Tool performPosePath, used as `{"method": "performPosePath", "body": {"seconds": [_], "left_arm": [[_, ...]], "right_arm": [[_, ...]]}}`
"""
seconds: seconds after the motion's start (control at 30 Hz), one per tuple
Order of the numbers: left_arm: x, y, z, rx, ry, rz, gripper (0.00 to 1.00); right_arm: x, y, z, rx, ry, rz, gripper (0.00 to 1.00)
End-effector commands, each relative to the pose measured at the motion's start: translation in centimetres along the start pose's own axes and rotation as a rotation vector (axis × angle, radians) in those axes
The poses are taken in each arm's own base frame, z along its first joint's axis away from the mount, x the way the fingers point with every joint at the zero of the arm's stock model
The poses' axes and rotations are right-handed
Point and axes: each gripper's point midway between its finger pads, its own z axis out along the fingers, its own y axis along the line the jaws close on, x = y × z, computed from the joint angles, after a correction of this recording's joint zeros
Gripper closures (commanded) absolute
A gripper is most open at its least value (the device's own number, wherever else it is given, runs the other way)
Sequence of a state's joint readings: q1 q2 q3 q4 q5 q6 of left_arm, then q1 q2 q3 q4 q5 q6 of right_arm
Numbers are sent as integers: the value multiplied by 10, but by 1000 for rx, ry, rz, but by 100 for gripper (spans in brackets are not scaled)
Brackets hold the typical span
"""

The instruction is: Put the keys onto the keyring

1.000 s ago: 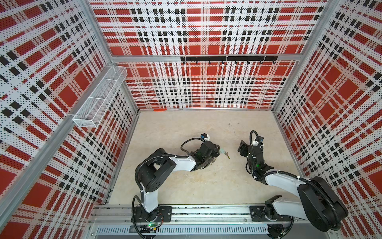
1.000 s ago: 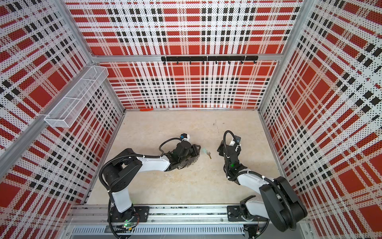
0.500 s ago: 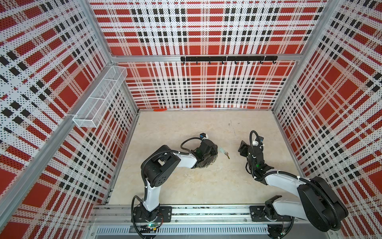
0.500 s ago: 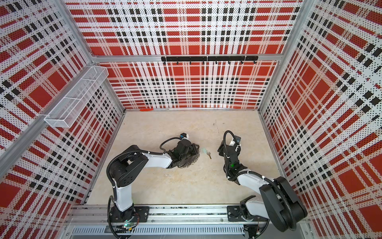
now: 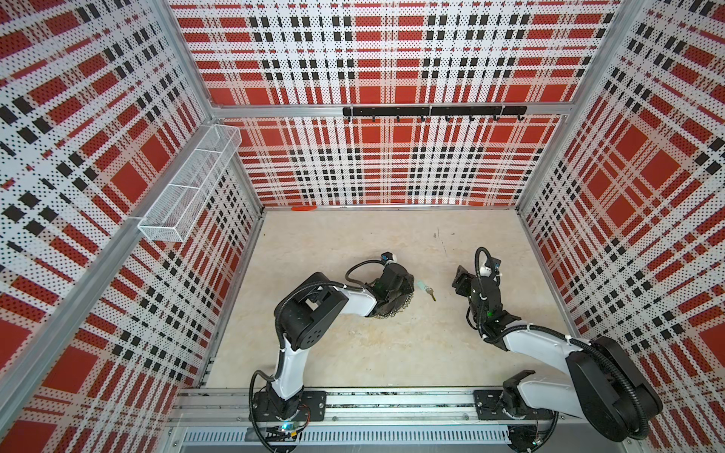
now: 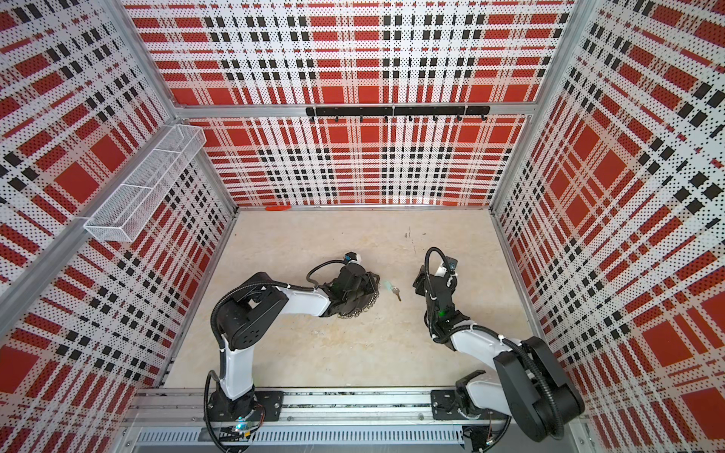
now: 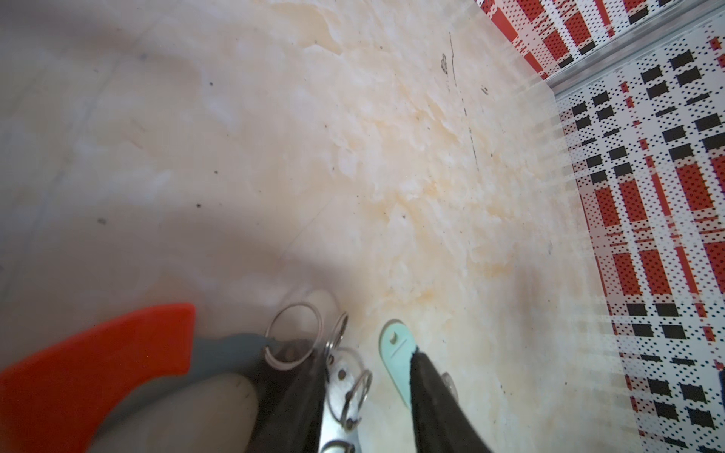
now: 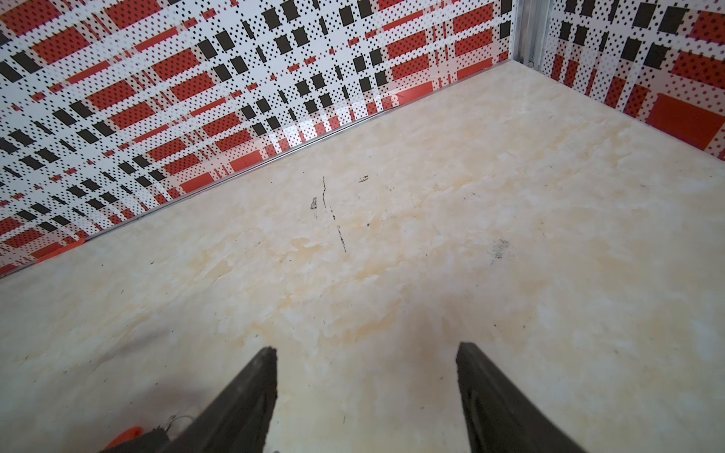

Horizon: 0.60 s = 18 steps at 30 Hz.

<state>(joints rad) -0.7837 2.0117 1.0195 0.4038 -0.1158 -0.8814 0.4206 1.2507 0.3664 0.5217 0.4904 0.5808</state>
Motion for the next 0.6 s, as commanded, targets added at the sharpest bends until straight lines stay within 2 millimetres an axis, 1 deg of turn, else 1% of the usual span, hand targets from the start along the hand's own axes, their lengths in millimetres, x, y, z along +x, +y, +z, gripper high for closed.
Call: {"method": "performPosePath", "body": {"seconds": [0.0, 0.2, 0.3, 0.37, 0.47, 0.57], "left_arm": [[-3, -2, 7, 10, -1, 13, 62], [-1, 1, 10, 4, 3, 14, 66], [-1, 3, 10, -1, 2, 17, 66], [-3, 4, 10, -4, -4, 22, 65], [-7, 9, 8, -18, -13, 36, 58], [-13, 10, 7, -12, -14, 54, 56]], "right_arm": [[-5, -2, -3, -3, -20, 9, 26], [-4, -1, -2, -4, -19, 8, 27], [-5, -1, -2, -3, -19, 6, 27], [-5, 0, -2, -8, -19, 6, 27], [-6, 0, -3, -8, -21, 6, 27], [-6, 0, -3, -13, -22, 7, 27]]}}
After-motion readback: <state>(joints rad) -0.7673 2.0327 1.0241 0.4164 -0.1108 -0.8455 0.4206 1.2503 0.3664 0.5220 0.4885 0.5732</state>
